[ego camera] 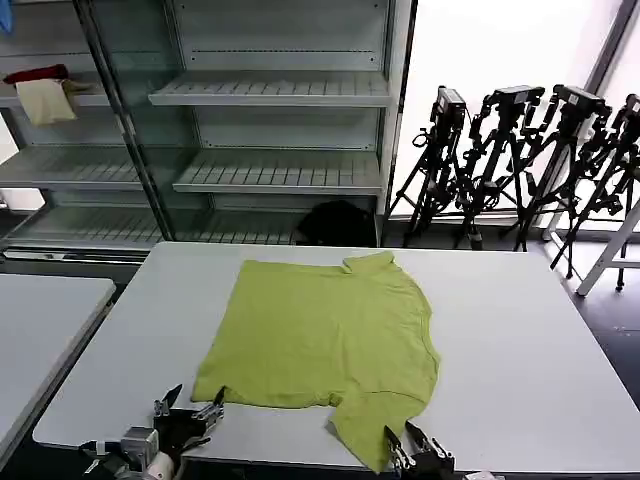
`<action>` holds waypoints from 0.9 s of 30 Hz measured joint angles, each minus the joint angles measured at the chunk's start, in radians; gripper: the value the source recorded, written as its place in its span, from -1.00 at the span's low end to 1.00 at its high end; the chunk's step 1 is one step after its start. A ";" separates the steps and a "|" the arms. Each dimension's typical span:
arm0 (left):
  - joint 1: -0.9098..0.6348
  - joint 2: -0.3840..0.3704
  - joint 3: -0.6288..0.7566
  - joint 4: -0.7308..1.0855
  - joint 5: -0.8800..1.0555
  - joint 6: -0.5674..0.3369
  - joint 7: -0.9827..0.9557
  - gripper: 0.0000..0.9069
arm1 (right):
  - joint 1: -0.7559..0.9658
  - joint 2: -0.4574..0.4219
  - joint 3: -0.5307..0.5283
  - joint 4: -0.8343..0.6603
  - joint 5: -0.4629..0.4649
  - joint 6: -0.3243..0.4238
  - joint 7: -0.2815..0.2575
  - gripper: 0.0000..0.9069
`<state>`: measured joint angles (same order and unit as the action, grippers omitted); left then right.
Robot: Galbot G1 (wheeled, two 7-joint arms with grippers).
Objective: Fold and organize the clothes.
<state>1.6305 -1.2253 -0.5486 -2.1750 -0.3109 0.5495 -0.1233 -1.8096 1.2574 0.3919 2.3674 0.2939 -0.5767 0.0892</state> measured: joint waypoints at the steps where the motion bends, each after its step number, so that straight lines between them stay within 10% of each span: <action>1: 0.002 0.000 0.001 -0.001 0.000 0.000 0.000 -0.98 | 0.001 0.001 0.001 0.000 0.000 0.000 0.000 -1.00; 27: -0.062 -0.047 -0.030 -0.038 -0.003 0.029 0.036 -1.00 | 0.153 0.028 0.062 -0.015 0.075 -0.004 0.042 -1.00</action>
<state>1.5686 -1.2727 -0.5787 -2.2132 -0.3142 0.5786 -0.0869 -1.6563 1.2855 0.4538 2.3520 0.3690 -0.5811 0.1307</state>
